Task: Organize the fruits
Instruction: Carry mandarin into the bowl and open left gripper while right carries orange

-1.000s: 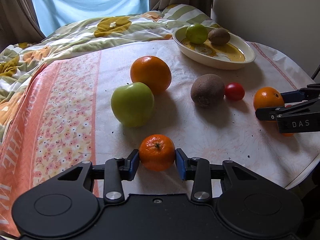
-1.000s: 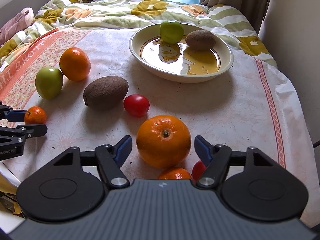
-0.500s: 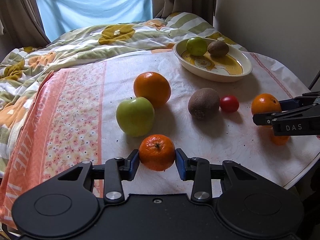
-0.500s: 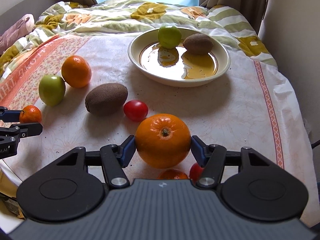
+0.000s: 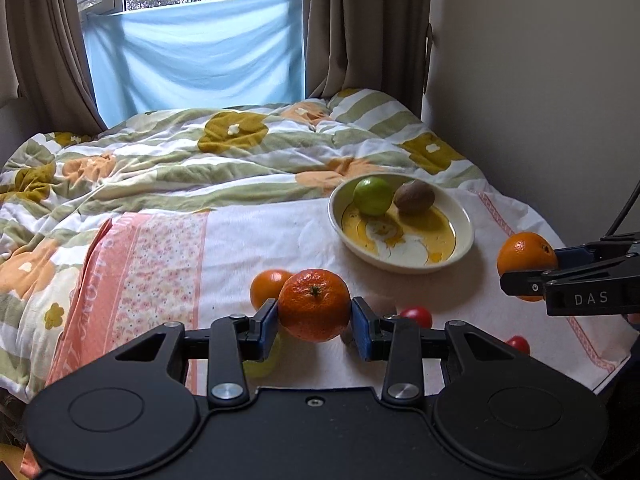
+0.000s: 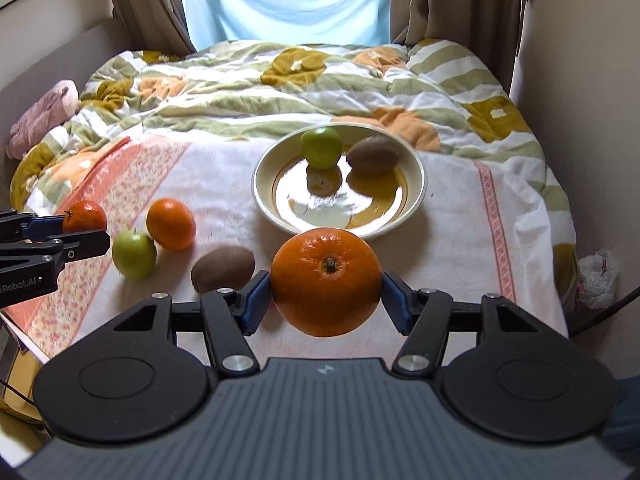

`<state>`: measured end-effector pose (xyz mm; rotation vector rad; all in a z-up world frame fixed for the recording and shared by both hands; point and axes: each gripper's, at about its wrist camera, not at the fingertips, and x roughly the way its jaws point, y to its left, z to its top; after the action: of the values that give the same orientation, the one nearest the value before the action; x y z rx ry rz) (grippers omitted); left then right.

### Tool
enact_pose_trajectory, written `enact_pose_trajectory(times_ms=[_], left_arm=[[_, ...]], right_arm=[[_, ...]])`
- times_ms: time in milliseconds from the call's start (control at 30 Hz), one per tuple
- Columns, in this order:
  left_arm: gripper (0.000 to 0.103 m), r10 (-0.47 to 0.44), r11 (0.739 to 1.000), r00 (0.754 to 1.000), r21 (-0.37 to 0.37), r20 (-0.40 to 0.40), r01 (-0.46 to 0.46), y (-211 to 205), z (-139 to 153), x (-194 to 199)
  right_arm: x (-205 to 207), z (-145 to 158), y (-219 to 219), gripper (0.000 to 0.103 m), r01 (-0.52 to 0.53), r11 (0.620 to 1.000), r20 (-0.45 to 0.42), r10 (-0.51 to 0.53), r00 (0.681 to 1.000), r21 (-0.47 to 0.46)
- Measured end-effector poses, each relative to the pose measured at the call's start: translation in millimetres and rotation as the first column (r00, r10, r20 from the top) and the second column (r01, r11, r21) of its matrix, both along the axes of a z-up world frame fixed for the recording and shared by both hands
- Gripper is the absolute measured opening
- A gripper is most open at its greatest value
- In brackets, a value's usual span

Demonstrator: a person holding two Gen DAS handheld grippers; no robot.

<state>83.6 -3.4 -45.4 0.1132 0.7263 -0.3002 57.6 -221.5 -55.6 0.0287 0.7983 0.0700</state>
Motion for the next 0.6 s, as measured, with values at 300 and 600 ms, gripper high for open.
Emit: enact_pose_trajectory(times_ms=[300,600], left_arm=[[0.043,-0.077,0.997,0.996,0.017,0.047,0.077,-38.1,27.4,38.6],[0.043,-0.177,0.984,0.984,0.044,0.033,0.175,-70.2,18.2,97.3]], right_arm=[[28.7,26.9,-29.8,0.075,0.028,0.998,0.055,-0.03,0.998,0.049],[72.2,28.1,-45.4,0.075,0.07,0.995,0.018,-0.072,0.997,0.069]])
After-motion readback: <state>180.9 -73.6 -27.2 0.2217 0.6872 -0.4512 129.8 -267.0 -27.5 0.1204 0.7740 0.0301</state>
